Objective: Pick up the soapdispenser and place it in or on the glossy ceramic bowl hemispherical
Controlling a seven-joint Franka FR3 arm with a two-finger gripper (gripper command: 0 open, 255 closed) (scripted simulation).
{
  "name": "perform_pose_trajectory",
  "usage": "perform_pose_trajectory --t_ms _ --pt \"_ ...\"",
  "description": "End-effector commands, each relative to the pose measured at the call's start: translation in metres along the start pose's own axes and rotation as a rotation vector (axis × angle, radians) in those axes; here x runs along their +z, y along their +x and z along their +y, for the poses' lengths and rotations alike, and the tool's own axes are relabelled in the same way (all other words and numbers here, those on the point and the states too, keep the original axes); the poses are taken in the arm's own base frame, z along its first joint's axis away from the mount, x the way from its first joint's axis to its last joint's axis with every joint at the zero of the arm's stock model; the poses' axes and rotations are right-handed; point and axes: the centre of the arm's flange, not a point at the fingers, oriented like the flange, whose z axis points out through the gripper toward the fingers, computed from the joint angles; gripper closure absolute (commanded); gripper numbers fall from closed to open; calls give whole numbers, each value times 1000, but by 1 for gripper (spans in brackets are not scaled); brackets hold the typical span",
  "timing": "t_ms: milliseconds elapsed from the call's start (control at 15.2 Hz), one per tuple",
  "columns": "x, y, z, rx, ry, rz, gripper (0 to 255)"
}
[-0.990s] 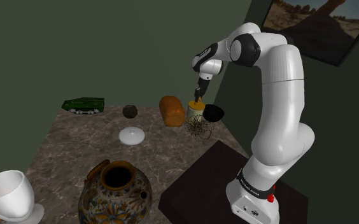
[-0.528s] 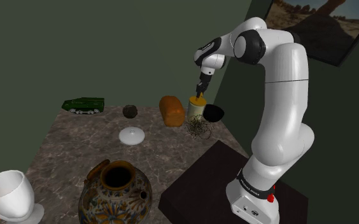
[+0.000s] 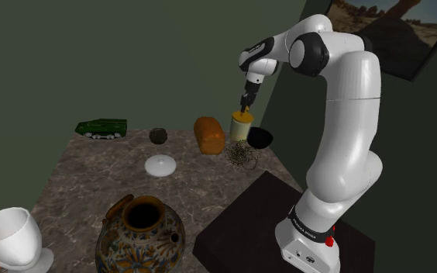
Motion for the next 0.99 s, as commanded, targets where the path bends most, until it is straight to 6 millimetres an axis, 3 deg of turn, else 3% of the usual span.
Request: perform_pose_trajectory --t_ms 0,726,924 --pt "-11 0 0 0 0 0 255" --pt "-66 -1 -4 0 0 0 255" --pt "-84 -18 27 0 0 0 255"
